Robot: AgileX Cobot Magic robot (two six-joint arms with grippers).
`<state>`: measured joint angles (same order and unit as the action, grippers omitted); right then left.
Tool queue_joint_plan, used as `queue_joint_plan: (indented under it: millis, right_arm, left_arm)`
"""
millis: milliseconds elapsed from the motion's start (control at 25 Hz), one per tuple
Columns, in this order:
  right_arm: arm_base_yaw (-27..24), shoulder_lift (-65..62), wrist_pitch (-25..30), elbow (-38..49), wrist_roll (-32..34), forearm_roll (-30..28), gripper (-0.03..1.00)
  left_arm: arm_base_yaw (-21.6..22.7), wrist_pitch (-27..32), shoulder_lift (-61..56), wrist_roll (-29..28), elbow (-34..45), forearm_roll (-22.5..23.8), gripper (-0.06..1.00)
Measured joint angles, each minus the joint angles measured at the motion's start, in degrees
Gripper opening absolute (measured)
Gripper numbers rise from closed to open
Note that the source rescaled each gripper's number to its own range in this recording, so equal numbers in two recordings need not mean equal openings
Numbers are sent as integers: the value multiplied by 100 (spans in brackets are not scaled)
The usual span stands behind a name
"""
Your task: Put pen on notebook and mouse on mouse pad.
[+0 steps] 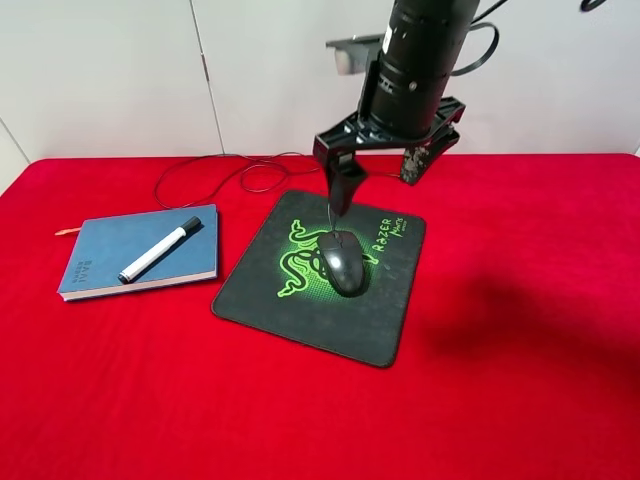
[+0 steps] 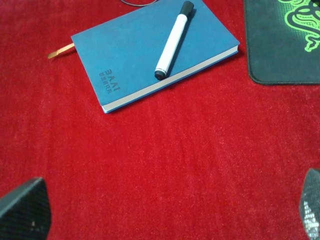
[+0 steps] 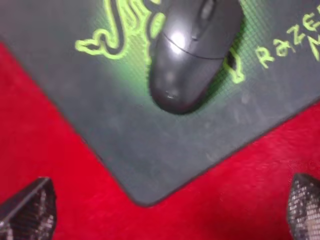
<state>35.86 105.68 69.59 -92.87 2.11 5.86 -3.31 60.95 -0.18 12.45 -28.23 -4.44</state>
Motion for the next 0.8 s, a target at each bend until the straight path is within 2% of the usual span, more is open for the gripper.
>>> queue_joint_plan:
  millis: [240, 800]
  right_arm:
    - [0, -662, 0, 283, 0, 300, 100]
    - [0, -3299, 23, 2745, 0, 123, 100]
  left_arm:
    - [0, 0, 0, 0, 0, 0, 100]
    - [0, 0, 0, 0, 0, 0, 100]
